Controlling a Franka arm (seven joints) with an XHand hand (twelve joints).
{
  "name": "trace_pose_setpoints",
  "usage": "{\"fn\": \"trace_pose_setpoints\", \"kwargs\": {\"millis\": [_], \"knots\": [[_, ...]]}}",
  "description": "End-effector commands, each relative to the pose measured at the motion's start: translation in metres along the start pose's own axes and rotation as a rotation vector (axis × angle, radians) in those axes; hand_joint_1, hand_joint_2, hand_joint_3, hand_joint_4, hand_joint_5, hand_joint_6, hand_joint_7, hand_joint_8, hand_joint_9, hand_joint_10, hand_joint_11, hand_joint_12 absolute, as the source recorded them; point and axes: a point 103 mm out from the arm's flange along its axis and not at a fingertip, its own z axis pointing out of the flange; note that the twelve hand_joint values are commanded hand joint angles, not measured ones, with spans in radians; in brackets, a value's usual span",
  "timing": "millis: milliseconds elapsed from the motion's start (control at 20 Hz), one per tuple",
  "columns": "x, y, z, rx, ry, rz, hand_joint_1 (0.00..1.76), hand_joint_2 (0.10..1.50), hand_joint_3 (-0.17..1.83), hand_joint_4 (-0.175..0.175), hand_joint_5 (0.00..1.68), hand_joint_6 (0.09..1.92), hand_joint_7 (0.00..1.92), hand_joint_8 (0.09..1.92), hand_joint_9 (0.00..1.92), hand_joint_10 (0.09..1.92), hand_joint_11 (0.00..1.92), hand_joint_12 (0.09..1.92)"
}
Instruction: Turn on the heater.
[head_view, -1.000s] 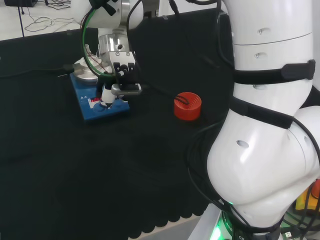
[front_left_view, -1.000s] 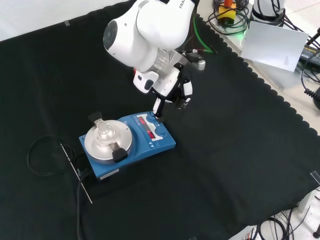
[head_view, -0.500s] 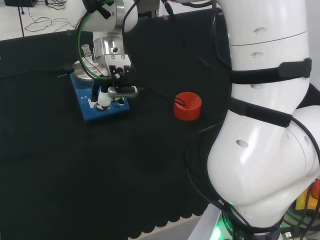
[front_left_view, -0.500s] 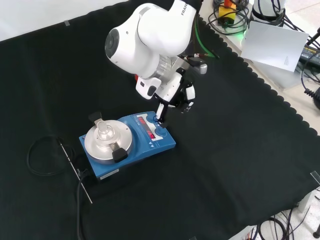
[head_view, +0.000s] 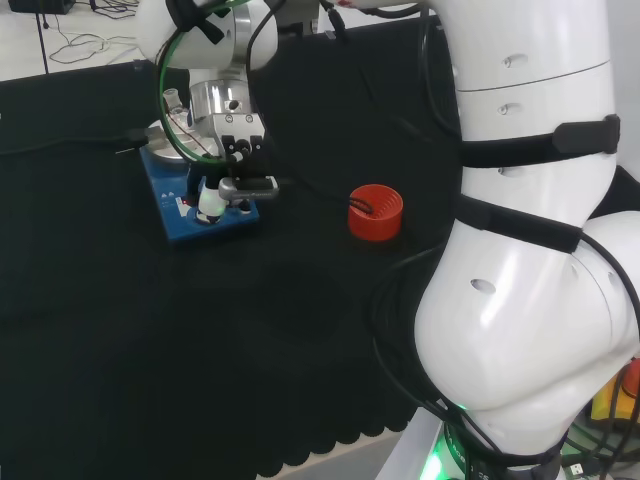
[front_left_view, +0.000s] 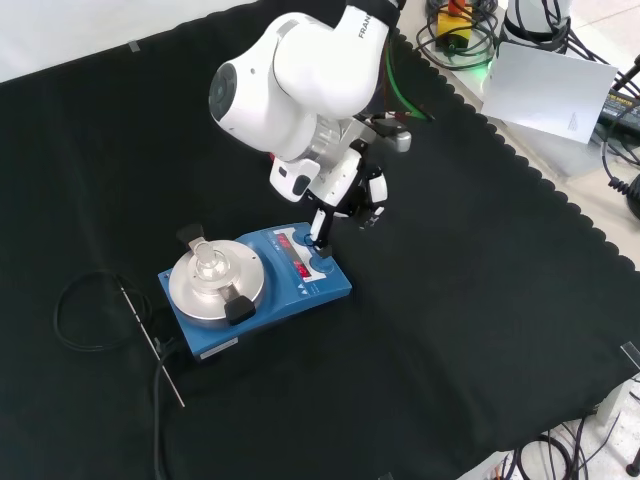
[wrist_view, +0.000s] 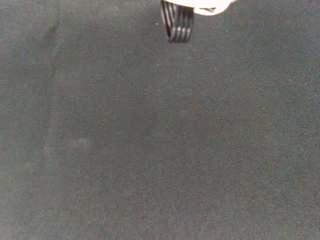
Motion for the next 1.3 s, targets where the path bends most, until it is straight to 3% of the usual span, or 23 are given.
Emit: {"fn": "trace_pose_setpoints", "kwargs": {"millis": [50, 1300], "knots": [[-0.0048, 0.0023, 0.0006, -0.005, 0.002, 0.003, 1.44, 0.75, 0.96, -0.092, 0.28, 0.77, 1.74, 1.47, 1.81, 1.43, 1.39, 1.26], [-0.0059, 0.0077, 0.0055, -0.012, -0.012, 0.000, 1.44, 0.75, 0.97, -0.093, 0.28, 0.82, 1.74, 1.45, 1.80, 1.40, 1.38, 1.25]]}}
